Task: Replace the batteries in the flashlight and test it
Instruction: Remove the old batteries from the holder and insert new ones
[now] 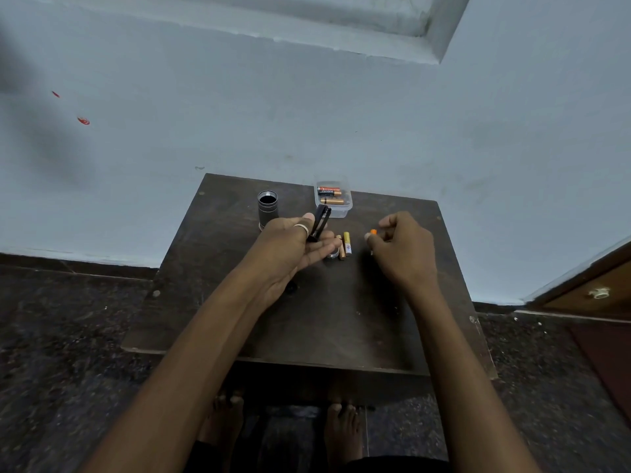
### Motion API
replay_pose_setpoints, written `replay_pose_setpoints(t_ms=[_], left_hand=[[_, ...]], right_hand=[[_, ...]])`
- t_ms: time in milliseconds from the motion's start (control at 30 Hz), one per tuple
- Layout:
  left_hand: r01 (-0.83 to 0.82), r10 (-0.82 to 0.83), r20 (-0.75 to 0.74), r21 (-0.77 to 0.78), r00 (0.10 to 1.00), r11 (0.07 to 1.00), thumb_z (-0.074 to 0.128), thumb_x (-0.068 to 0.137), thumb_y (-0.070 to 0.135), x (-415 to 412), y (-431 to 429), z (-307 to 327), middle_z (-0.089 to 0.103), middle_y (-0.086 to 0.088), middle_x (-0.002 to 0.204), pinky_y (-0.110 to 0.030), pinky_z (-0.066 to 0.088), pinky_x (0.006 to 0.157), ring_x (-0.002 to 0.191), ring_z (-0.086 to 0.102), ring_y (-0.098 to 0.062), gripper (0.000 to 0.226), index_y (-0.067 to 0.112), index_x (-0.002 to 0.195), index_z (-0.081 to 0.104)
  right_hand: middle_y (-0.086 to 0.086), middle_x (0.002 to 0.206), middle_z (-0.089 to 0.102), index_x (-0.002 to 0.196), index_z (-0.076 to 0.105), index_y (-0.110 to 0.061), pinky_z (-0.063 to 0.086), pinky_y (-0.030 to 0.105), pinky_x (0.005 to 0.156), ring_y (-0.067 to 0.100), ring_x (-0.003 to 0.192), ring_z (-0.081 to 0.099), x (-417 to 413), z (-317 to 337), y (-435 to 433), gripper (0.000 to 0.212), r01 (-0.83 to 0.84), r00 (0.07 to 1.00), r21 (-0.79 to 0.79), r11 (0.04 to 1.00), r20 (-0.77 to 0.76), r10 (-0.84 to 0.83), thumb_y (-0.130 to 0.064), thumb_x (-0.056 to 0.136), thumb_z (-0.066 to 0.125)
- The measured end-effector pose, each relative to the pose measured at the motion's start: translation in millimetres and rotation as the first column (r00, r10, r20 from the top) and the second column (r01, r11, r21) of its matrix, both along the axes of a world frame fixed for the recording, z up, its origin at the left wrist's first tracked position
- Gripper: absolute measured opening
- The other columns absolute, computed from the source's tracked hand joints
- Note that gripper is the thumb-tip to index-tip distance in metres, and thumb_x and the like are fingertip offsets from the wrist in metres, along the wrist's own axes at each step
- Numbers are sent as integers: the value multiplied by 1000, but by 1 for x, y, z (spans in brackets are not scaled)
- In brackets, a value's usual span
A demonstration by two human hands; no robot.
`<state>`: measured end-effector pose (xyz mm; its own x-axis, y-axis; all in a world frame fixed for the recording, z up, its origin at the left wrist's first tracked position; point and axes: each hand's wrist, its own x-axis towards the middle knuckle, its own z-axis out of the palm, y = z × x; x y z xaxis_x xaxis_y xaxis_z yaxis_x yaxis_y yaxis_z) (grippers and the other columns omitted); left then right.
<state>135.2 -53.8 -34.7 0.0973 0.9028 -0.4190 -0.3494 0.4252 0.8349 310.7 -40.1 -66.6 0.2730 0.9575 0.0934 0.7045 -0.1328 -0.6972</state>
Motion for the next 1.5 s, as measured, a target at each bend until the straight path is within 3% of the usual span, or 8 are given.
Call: replay_pose_setpoints(t_ms=[133, 433, 667, 800, 1067, 1200, 1367, 1500], left_hand=[[2, -2, 2, -15, 1000, 1000, 40, 106, 16, 1, 1, 0, 67, -21, 100, -24, 62, 71, 79, 73, -20, 33, -10, 117, 56], [-5, 6, 29, -29, 1000, 1000, 40, 106, 16, -2, 1, -1, 68, -22, 101, -24, 61, 69, 77, 75, -20, 33, -10, 120, 55], [-38, 43, 62, -76, 997, 996, 39, 107, 16, 4, 0, -2, 68, -20, 91, -24, 61, 61, 77, 72, -23, 35, -10, 128, 51], [-55, 64, 86, -102, 994, 993, 39, 107, 15, 5, 0, -3, 66, -21, 91, -24, 61, 58, 78, 71, -24, 36, -12, 128, 49], [-70, 87, 123, -141, 989, 988, 39, 106, 14, 4, 3, -3, 66, -22, 91, -25, 61, 59, 78, 71, -24, 35, -11, 128, 49], [-55, 74, 131, -148, 989, 988, 38, 106, 14, 4, 3, -3, 66, -22, 89, -26, 61, 61, 78, 69, -25, 35, -13, 127, 49], [-56, 81, 146, -168, 986, 984, 40, 106, 13, -1, 4, -3, 66, -23, 92, -27, 62, 60, 79, 70, -25, 35, -12, 128, 48], [-59, 85, 151, -170, 985, 984, 40, 106, 13, -3, 3, -1, 67, -24, 95, -27, 62, 60, 80, 71, -25, 35, -9, 131, 48]], right_hand=[[-2, 89, 62, 101, 56, -15, 44, 29, 77, 20, 89, 62, -3, -4, 0, 18, -23, 998, -7, 1000, 51, 23, -20, 90, 70], [0, 92, 69, 101, 64, -12, 53, 37, 81, 19, 89, 64, -8, -5, 1, 10, -74, 996, 31, 997, 56, 72, -19, 93, 63], [-6, 86, 67, 99, 72, -14, 40, 16, 69, 8, 79, 59, -8, 6, 6, 10, -55, 995, 156, 986, 94, 41, -15, 92, 65], [3, 96, 77, 102, 77, -10, 44, 21, 75, 16, 85, 67, -17, 20, 34, 16, -183, 970, 213, 960, 199, 141, -13, 89, 67], [9, 108, 71, 96, 77, -20, 57, 38, 82, 32, 95, 67, -45, 30, 114, 21, -370, 750, -227, 901, 499, 434, -11, 84, 63], [11, 104, 71, 95, 77, -15, 59, 40, 81, 33, 92, 67, -51, 27, 125, 21, -381, 680, -293, 877, 554, 481, -10, 86, 59], [9, 113, 69, 104, 74, -19, 55, 36, 81, 32, 100, 66, -48, 28, 121, 23, -385, 717, -245, 890, 527, 456, -12, 86, 62], [5, 98, 74, 102, 74, -24, 49, 28, 74, 22, 92, 67, -41, 46, 96, 25, -342, 880, -35, 939, 338, 333, -12, 83, 62]])
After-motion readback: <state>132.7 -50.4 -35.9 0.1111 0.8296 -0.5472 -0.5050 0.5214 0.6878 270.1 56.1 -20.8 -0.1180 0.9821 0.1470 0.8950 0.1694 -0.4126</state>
